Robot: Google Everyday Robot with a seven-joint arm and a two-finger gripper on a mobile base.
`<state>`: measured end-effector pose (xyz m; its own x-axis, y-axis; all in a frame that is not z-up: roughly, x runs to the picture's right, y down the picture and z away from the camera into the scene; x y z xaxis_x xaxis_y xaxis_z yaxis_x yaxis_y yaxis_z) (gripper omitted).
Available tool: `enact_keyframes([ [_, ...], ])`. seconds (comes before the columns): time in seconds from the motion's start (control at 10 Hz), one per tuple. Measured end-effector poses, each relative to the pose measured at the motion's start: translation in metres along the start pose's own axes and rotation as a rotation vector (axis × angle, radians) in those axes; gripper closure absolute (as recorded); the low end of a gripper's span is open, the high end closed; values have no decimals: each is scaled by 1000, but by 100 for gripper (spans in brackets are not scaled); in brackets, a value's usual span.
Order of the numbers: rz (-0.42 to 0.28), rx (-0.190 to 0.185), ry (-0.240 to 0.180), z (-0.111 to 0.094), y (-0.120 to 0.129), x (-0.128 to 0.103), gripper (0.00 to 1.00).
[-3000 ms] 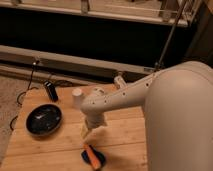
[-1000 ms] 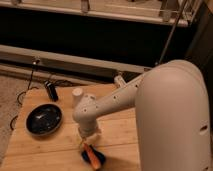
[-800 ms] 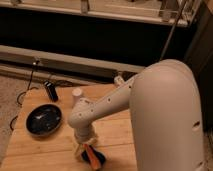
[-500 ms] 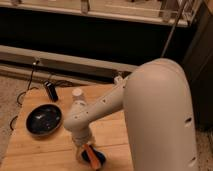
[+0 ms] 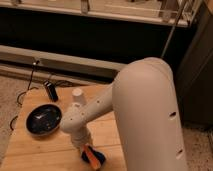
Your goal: Drag the pepper across the table
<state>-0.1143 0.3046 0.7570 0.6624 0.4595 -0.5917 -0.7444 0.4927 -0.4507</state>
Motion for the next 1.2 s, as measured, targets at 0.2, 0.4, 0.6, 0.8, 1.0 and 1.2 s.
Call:
enact_keyframes([
  [0.2, 12, 15, -4, -4, -8, -5, 100],
  [0.4, 28, 29, -19, -14, -17, -11, 100],
  [0.6, 38, 42, -31, -22, -25, -13, 100],
  [0.8, 39, 39, -26, -22, -27, -14, 100],
  [1.0, 36, 13, 6, -9, -27, -12, 98],
  [1.2, 41, -25, 45, 8, -31, -12, 79],
])
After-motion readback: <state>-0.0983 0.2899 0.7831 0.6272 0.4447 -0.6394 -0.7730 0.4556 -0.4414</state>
